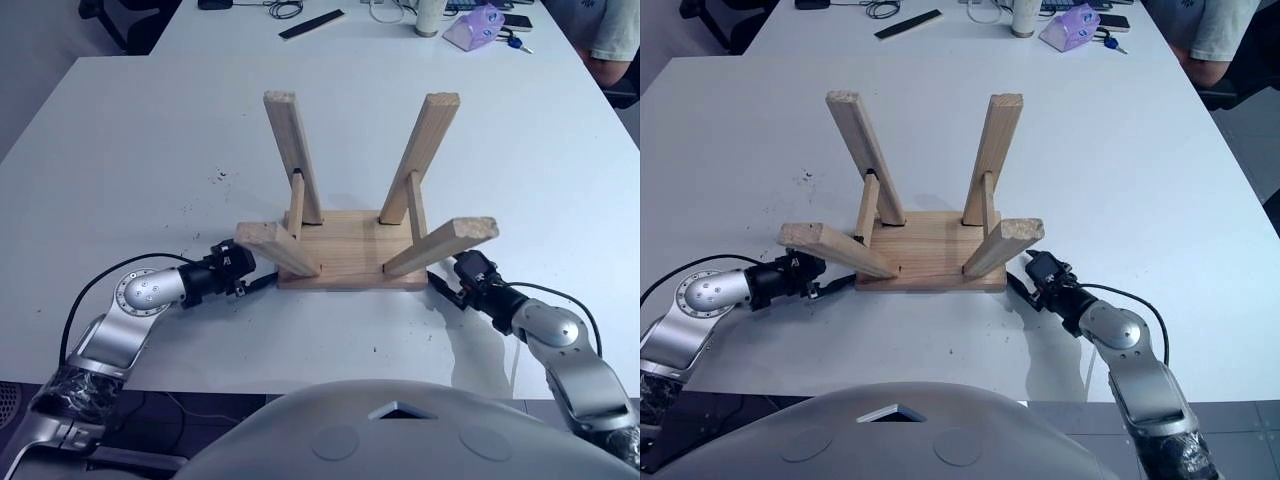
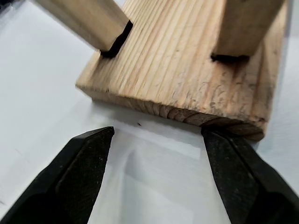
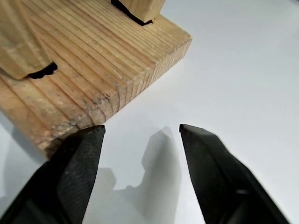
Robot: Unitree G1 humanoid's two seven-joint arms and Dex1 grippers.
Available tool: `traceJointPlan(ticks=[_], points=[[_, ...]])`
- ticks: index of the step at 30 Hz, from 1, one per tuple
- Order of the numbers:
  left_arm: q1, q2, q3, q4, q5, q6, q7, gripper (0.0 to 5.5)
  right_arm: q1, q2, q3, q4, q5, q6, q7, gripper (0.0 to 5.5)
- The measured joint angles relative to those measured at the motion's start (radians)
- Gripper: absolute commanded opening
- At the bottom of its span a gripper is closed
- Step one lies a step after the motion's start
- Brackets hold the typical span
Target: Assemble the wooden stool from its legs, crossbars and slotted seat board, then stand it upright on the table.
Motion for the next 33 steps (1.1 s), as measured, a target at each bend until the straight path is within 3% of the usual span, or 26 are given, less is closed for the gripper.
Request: traceJointPlan(ticks=[8,14,24,33], points=[[0.053,0.053,0.177,-0.235,-0.232,0.326,-0.006,3.5,0.08,-0.052,-0.153,-0.284,0.181,0.222,0.003,2.97],[0.056,0.093,0.293,-0.318,-0.346,0.475,-0.014,3.5,0.158,-0.123,-0.24,-0.405,0.311,0.255,0.019,2.97],[0.047,0.136,0.486,-0.384,-0.617,0.587,-0.146,3.5,0.179,-0.21,-0.352,-0.407,0.436,0.239,0.019,2.97],[0.031,0.161,0.536,-0.37,-0.662,0.632,-0.26,3.5,0.219,-0.31,-0.477,-0.4,0.627,0.2,0.019,2.97]])
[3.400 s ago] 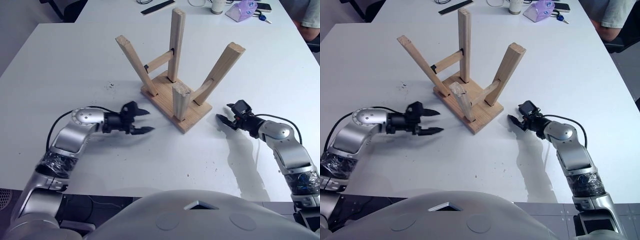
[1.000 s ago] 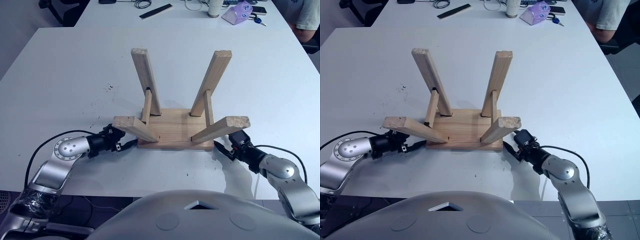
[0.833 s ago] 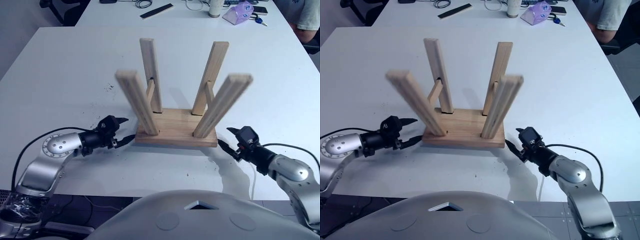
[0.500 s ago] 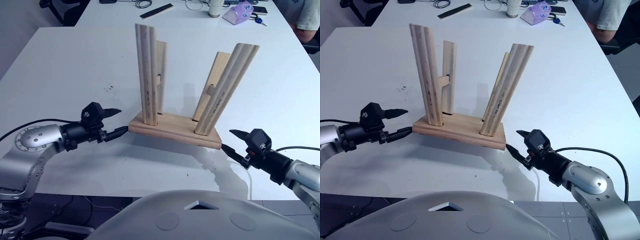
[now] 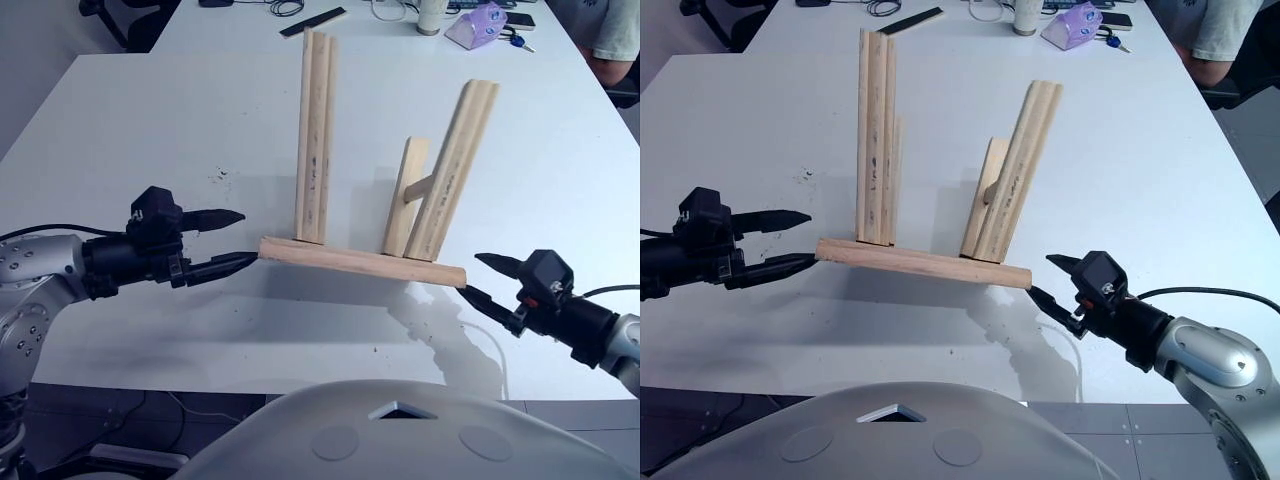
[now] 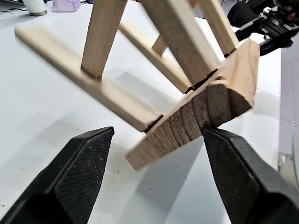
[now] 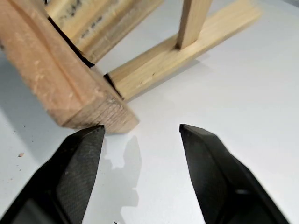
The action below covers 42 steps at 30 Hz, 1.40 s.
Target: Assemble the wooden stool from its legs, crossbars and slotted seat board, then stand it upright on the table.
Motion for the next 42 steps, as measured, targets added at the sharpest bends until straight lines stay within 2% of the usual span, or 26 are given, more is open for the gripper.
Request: traceJointPlan(ticks=[5,9,14,17,20,25,28,34,42], points=[[0.013,0.013,-0.012,0.016,0.004,0.015,-0.068,3.5,-0.011,-0.033,-0.071,0.011,0.099,0.001,-0.013,2.97],[-0.005,0.019,-0.066,0.059,0.063,-0.01,-0.122,3.5,-0.034,-0.041,-0.098,0.012,0.149,0.002,-0.013,2.97],[-0.032,0.013,-0.164,0.177,0.241,-0.225,-0.2,3.5,-0.03,-0.044,-0.095,0.054,0.167,-0.013,0.159,2.97],[-0.041,-0.03,-0.241,0.243,0.34,-0.345,-0.198,3.5,-0.03,-0.032,-0.036,0.133,0.082,-0.075,0.232,2.97],[-0.044,-0.061,-0.28,0.314,0.425,-0.451,-0.181,3.5,-0.032,0.0,0.024,0.215,-0.047,-0.164,0.241,2.97],[-0.043,-0.106,-0.362,0.52,0.636,-0.731,-0.116,3.5,0.011,0.011,0.18,0.347,-0.324,-0.348,0.264,2.97],[-0.081,-0.151,-0.384,0.625,0.679,-0.84,-0.056,3.5,-0.013,0.032,0.26,0.406,-0.417,-0.408,0.256,2.97],[-0.128,-0.249,-0.446,0.648,0.704,-0.905,0.022,3.5,-0.124,0.118,0.403,0.453,-0.485,-0.437,0.233,2.97],[-0.042,-0.217,-0.491,0.486,0.675,-0.841,-0.015,3.5,-0.13,0.134,0.421,0.413,-0.484,-0.412,0.23,2.97]])
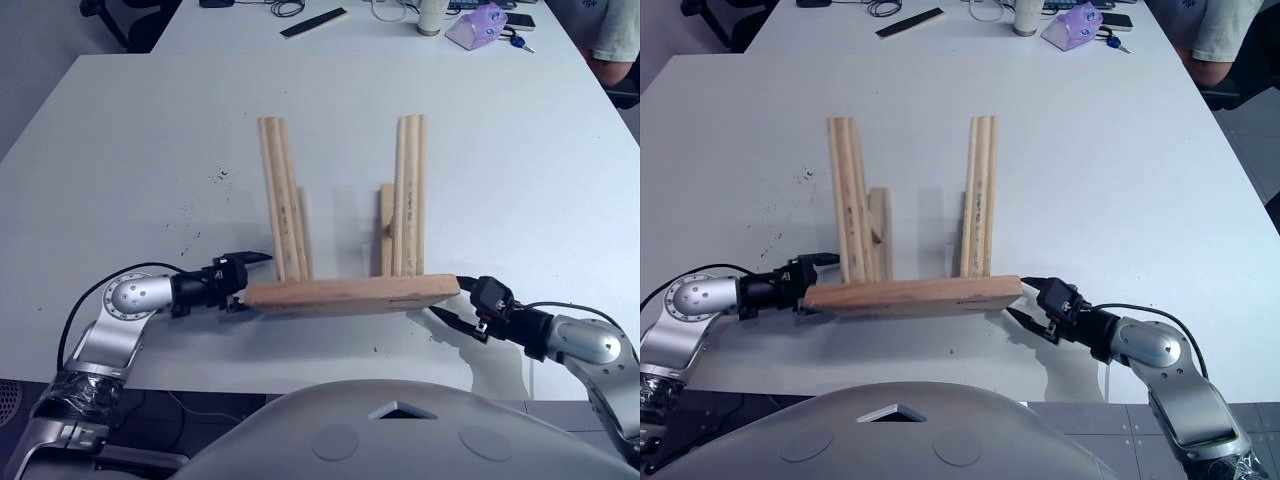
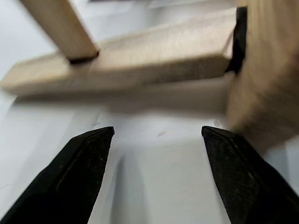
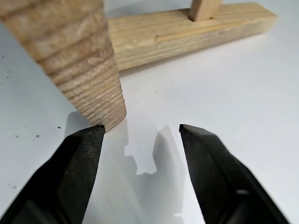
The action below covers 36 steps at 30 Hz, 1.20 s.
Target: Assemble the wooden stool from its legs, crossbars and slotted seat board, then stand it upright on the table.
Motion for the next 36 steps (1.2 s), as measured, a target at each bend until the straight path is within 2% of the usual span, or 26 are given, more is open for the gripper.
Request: traceJointPlan(ticks=[4,7,20,22,28,36], points=[[0.001,0.001,0.014,-0.096,-0.043,0.177,0.021,3.5,0.027,-0.01,-0.02,-0.061,0.009,0.035,0.003,2.97],[-0.021,0.016,0.071,-0.184,-0.124,0.32,0.034,3.5,0.077,-0.038,-0.062,-0.158,0.04,0.084,0.005,2.97],[-0.06,0.056,0.151,-0.294,-0.199,0.586,0.042,3.5,0.12,-0.04,-0.231,-0.349,0.319,0.271,-0.01,2.97],[-0.06,0.052,0.142,-0.283,-0.175,0.571,0.042,3.5,0.103,-0.037,-0.221,-0.347,0.309,0.273,-0.014,2.97],[-0.098,-0.02,0.026,-0.133,-0.012,0.352,0.071,3.5,0.085,-0.026,-0.104,-0.227,0.155,0.216,-0.012,2.97],[-0.145,-0.073,-0.027,0.027,0.076,0.162,0.114,3.5,0.049,0.019,-0.065,-0.111,0.095,0.116,-0.009,2.97]])
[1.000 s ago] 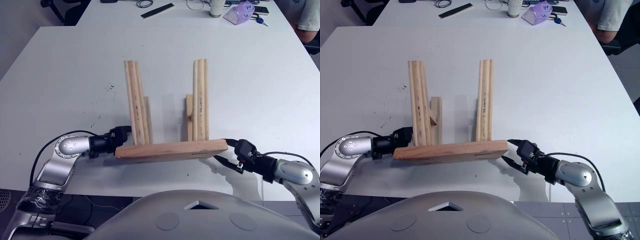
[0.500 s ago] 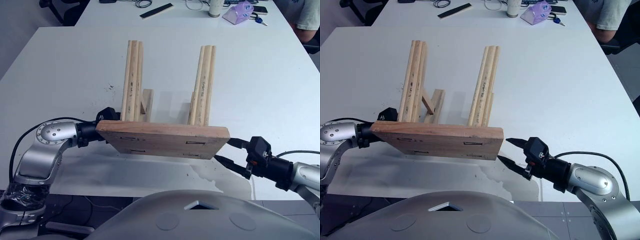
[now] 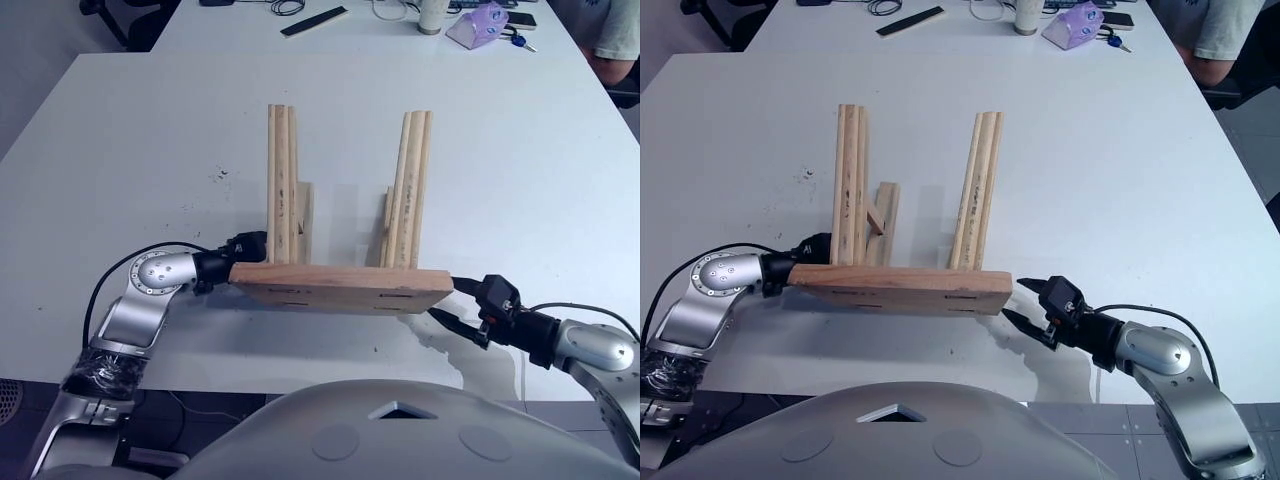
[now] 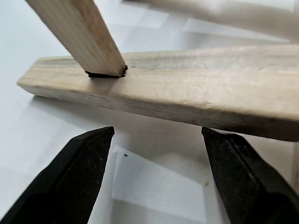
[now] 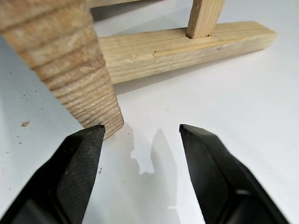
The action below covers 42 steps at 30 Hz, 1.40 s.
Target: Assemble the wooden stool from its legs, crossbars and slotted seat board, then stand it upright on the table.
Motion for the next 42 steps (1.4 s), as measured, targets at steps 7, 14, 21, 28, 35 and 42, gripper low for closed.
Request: traceJointPlan(ticks=[7,14,21,28,35,42], points=[[-0.123,0.058,0.014,0.262,0.138,-0.29,0.1,3.5,-0.015,0.029,0.018,0.049,-0.036,-0.081,-0.017,2.97],[-0.101,0.143,0.03,0.31,0.026,-0.329,-0.055,3.32,-0.004,0.044,0.029,0.076,-0.089,-0.111,-0.045,2.97],[0.018,0.205,0.043,0.218,-0.117,-0.233,-0.224,2.28,0.013,0.056,0.053,0.089,-0.108,-0.121,-0.054,1.95],[0.059,0.216,0.045,0.148,-0.127,-0.183,-0.256,2.28,0.01,0.056,0.063,0.088,-0.11,-0.119,-0.063,1.95],[0.096,0.217,0.044,0.075,-0.137,-0.133,-0.287,2.28,-0.025,0.066,0.084,0.088,-0.11,-0.117,-0.067,1.95],[0.072,0.167,0.029,0.024,-0.137,-0.062,-0.257,2.28,-0.048,0.072,0.103,0.087,-0.111,-0.11,-0.068,1.95]])
